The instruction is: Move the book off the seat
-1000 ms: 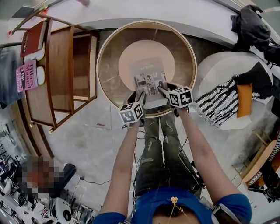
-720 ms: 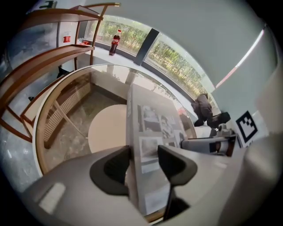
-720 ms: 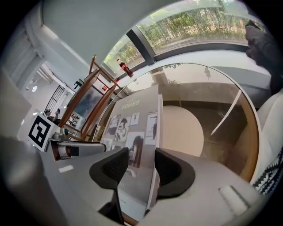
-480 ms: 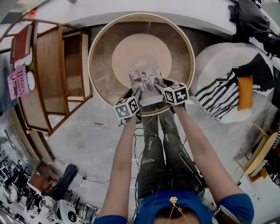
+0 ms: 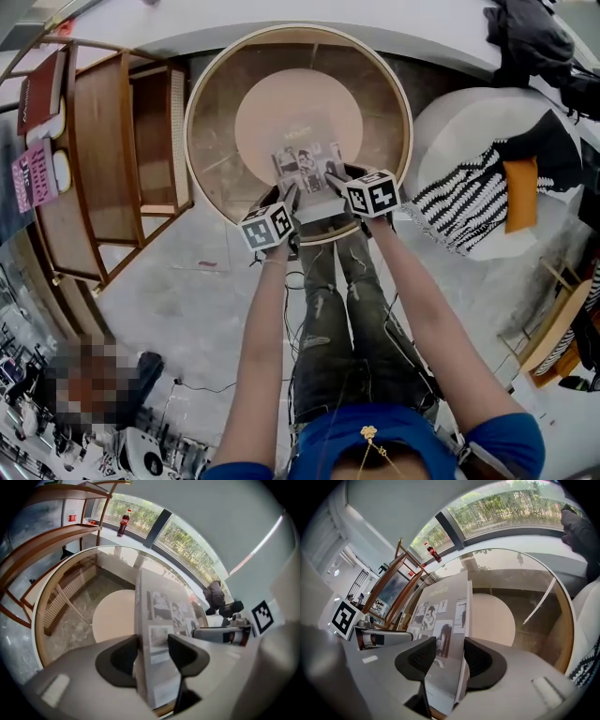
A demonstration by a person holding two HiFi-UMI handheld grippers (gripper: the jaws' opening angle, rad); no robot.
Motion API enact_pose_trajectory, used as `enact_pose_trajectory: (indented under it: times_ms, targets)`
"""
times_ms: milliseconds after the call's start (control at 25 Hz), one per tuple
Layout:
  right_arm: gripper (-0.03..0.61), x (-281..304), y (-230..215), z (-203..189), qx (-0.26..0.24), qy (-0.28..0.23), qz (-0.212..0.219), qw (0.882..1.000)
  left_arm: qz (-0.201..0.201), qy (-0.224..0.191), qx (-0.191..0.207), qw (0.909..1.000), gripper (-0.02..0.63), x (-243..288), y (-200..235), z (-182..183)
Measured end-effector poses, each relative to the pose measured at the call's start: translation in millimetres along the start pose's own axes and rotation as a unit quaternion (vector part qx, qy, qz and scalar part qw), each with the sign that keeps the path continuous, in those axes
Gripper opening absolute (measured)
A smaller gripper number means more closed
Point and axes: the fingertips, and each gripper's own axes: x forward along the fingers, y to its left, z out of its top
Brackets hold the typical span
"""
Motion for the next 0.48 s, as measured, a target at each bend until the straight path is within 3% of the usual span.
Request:
enact_pose_trajectory:
  times_ms: [480]
  targets:
    - [0.190,0.7,0.0,-1.0,0.000,-0.002,0.002,1.000,-0.005,0.005,-0.002,1.0000,0.202,0.5,0.4,-1.3]
